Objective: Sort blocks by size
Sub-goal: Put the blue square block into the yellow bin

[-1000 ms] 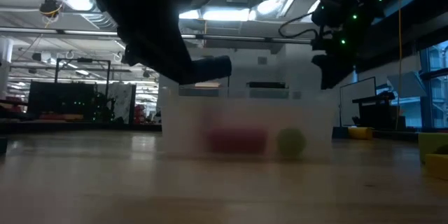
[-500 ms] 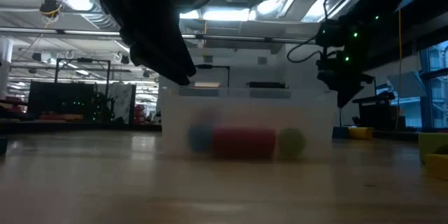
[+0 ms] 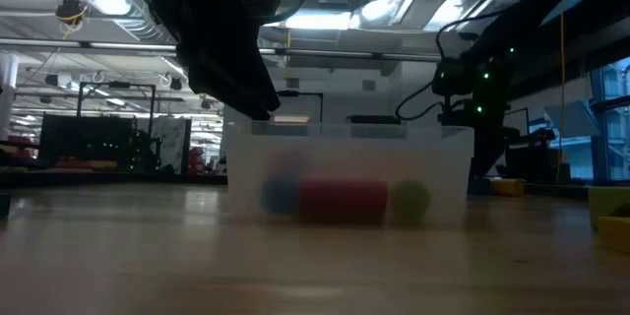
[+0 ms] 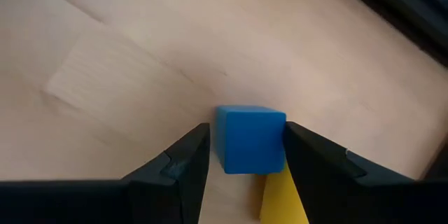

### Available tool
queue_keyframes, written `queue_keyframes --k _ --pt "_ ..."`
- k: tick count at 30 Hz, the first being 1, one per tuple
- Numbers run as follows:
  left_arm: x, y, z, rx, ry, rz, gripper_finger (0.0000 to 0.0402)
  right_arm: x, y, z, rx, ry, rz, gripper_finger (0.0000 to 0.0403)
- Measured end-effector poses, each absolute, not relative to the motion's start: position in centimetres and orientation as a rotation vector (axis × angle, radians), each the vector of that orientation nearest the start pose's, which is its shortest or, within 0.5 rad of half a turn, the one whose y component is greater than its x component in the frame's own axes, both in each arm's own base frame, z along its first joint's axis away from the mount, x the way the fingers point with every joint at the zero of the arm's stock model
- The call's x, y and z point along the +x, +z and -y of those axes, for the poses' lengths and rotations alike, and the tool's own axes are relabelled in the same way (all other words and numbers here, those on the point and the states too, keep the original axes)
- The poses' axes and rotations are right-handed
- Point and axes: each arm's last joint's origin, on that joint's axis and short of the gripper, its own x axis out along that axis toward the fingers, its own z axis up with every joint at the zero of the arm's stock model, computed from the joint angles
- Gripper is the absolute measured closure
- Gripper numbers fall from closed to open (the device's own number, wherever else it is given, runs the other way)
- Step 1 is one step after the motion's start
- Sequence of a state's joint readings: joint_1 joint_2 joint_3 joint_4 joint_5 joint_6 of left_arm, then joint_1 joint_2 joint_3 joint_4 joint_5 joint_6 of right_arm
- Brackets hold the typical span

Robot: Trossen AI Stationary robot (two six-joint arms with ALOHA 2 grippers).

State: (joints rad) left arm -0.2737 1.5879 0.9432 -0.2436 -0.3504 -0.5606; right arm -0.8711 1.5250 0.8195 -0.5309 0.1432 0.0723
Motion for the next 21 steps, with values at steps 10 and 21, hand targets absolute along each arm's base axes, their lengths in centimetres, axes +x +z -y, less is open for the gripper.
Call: queue_keyframes --k 10,21 --pt "30.72 19.45 7.59 -0.254 0.303 -0.793 0.0213 16.92 15.59 20.89 0.484 -0.932 -1.208 0.0219" --pt "30.71 19.44 7.59 -0.265 0.308 -0.791 0.0213 16.93 15.39 20.90 0.487 -0.928 -1.218 0.0219"
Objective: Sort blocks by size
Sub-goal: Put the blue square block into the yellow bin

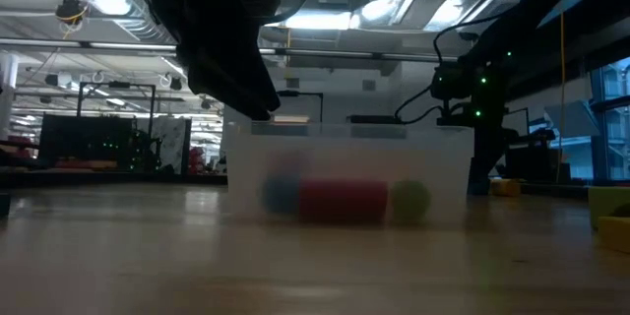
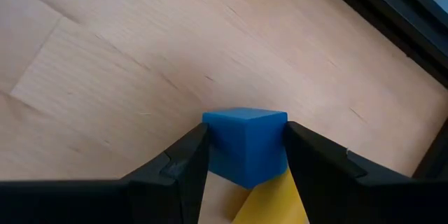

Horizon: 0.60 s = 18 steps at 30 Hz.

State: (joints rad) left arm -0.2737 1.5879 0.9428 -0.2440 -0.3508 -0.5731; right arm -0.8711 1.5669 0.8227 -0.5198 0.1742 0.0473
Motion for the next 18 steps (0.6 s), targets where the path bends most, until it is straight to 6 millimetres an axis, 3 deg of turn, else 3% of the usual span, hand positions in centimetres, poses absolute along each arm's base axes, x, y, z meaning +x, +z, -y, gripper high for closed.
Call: queue_keyframes --k 9,18 --pt "30.7 19.4 7.6 -0.268 0.309 -0.791 0.0213 16.9 15.3 20.8 0.503 -0.907 -1.222 0.0219" --pt "30.7 19.4 7.6 -0.268 0.309 -0.791 0.0213 18.0 15.3 19.5 0.568 -0.737 -1.199 0.0219"
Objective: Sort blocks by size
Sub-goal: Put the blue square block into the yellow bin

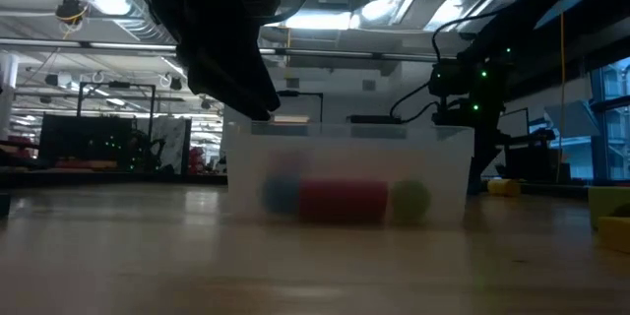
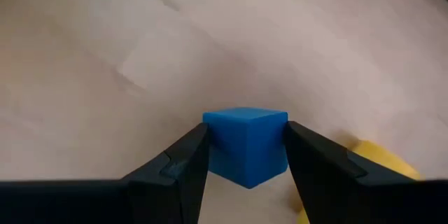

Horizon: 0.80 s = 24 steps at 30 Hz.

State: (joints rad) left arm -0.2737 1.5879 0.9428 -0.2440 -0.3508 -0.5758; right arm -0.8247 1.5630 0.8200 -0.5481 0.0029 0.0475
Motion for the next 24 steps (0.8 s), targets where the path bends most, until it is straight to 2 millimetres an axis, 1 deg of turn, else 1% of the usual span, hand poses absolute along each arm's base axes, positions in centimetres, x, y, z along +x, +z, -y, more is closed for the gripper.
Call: queue_keyframes --k 4,9,15,20,24 --pt "30.7 19.4 7.6 -0.268 0.309 -0.791 0.0213 19.1 15.3 18.6 0.528 -0.700 -1.203 0.0219" --pt "30.7 19.4 7.6 -0.268 0.309 -0.791 0.0213 20.0 15.3 17.6 0.435 -0.721 -1.235 0.0219" --pt "30.7 19.4 7.6 -0.268 0.309 -0.791 0.0213 21.1 15.4 16.3 0.365 -0.701 -1.254 0.0219" --pt "30.7 19.4 7.6 -0.268 0.310 -0.791 0.0213 21.6 15.3 15.6 0.331 -0.683 -1.262 0.0219" --pt "30.7 19.4 7.6 -0.266 0.308 -0.791 0.0213 21.8 15.4 15.5 0.320 -0.685 -1.255 0.0219"
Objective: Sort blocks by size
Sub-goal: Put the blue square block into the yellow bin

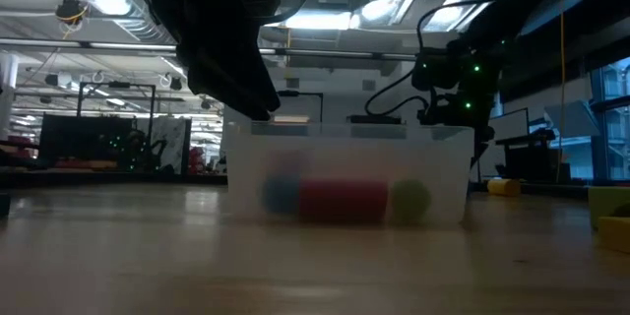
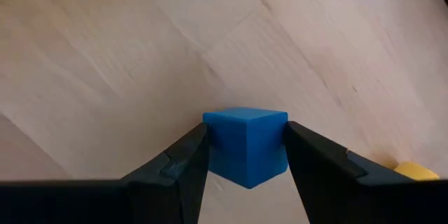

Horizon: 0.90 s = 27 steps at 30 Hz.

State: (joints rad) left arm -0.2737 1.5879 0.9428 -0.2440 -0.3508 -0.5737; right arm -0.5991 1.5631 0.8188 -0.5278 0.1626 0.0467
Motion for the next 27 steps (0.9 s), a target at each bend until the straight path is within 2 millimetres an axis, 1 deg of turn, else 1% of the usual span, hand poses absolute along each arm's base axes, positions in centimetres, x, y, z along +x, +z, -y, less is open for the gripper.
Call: queue_keyframes --k 12,15,19,27 --pt "30.71 19.44 7.59 -0.261 0.307 -0.792 0.0213 21.70 15.36 15.57 0.301 -0.716 -1.262 0.0219" --pt "30.71 19.44 7.59 -0.261 0.306 -0.792 0.0213 21.79 15.37 15.78 0.276 -0.754 -1.247 0.0219" --pt "30.71 19.44 7.59 -0.261 0.307 -0.792 0.0213 22.00 15.43 15.96 0.313 -0.795 -1.197 0.0219" --pt "30.71 19.44 7.59 -0.261 0.307 -0.792 0.0213 21.98 15.46 15.94 0.287 -0.772 -1.215 0.0219"
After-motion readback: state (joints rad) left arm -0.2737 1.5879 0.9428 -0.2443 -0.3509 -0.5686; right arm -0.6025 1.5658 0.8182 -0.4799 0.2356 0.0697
